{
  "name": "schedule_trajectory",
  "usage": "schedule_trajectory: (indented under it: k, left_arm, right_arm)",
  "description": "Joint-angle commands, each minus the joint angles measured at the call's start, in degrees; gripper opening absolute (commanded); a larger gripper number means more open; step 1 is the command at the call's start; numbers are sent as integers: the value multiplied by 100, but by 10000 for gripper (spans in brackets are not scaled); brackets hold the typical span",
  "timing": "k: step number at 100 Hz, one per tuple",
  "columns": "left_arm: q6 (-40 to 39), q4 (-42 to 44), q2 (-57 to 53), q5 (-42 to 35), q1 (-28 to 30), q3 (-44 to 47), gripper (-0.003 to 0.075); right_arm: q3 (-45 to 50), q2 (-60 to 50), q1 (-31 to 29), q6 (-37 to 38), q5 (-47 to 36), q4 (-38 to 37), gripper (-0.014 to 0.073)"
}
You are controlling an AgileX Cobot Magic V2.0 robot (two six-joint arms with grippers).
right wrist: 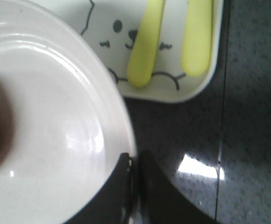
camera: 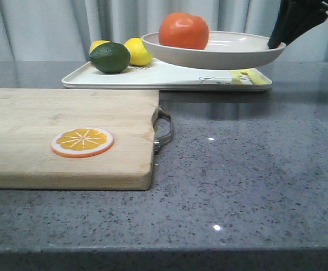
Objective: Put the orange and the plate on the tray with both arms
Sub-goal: 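Lift the plate with the right gripper and carry it onto the tray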
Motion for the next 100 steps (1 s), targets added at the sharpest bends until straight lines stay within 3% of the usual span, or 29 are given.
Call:
schedule_trajectory:
  k: [1,47,100]
  left_arm:
    - [3,-20,-20,-405,7,-146,311]
    - [3,-20,-20,-405,7,-146,311]
    - [3,-20,45,-416,7,-146,311]
  right_arm:
    - [-677,57,-4,-160,-166,369,-66]
    - [-3368,1871,52,-180,265,369,-64]
    - [-3686,2458,220,-247,-594,357,-64]
